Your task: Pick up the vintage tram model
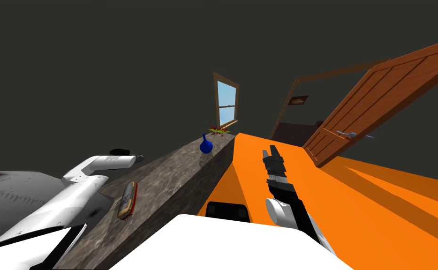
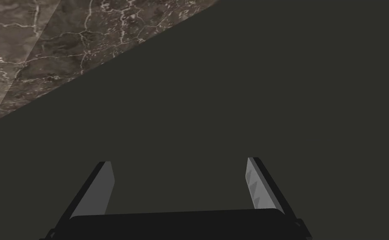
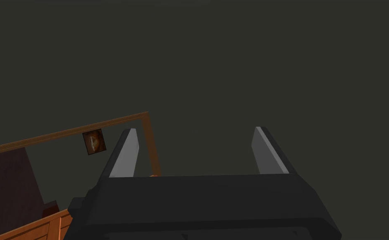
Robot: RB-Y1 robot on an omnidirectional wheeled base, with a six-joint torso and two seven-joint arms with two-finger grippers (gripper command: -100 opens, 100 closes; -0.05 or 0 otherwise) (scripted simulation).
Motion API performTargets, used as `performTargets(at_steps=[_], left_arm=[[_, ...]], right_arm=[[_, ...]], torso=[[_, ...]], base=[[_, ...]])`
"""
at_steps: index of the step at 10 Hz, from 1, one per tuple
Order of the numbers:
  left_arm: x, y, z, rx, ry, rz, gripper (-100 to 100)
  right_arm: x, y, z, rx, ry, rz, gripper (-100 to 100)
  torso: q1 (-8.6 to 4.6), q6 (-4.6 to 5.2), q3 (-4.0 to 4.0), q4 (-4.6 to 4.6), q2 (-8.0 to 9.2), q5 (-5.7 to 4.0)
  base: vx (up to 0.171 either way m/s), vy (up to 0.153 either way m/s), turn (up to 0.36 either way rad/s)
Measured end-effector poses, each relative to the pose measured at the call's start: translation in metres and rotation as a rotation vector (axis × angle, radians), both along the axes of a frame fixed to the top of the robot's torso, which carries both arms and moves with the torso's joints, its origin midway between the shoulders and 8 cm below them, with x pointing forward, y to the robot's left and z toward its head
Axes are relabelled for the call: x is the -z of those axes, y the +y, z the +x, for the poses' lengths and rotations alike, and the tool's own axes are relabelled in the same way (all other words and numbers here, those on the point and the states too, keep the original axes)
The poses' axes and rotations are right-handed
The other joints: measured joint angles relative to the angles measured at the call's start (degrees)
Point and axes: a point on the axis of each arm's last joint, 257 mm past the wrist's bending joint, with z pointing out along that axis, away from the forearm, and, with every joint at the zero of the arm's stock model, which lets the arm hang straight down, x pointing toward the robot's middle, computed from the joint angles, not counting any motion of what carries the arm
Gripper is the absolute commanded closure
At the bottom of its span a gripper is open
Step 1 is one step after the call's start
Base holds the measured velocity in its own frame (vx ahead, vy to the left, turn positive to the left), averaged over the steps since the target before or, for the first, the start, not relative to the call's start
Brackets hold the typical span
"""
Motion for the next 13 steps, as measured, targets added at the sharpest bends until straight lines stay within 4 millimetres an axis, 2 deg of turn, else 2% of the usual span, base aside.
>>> performTargets(at_steps=[3, 7, 9, 13], left_arm=[[0.008, 0.015, -0.029, -0.070, 0.060, -0.065, -100], [0.032, 0.023, -0.064, -0.138, 0.146, -0.161, -100], [0.045, 0.022, -0.085, -0.169, 0.187, -0.231, -100], [0.066, 0.016, -0.110, -0.202, 0.242, -0.331, -100]], right_arm=[[0.000, 0.000, 0.000, 0.000, 0.000, 0.000, 0], [0.000, 0.000, 0.000, 0.000, 0.000, 0.000, 0], [0.000, 0.000, 0.000, 0.000, 0.000, 0.000, 0], [0.000, 0.000, 0.000, 0.000, 0.000, 0.000, 0]], torso=[[-0.01, 0.00, -0.01, 0.00, -0.02, -0.01], [0.02, 0.00, 0.01, 0.00, 0.01, 0.00], [0.03, -0.01, 0.01, 0.00, 0.02, 0.02], [0.02, 0.01, 0.03, 0.01, 0.04, 0.01]], base=[[0.023, -0.002, -0.009], [0.016, 0.002, 0.003], [0.012, 0.004, 0.004], [0.008, 0.004, 0.009]])
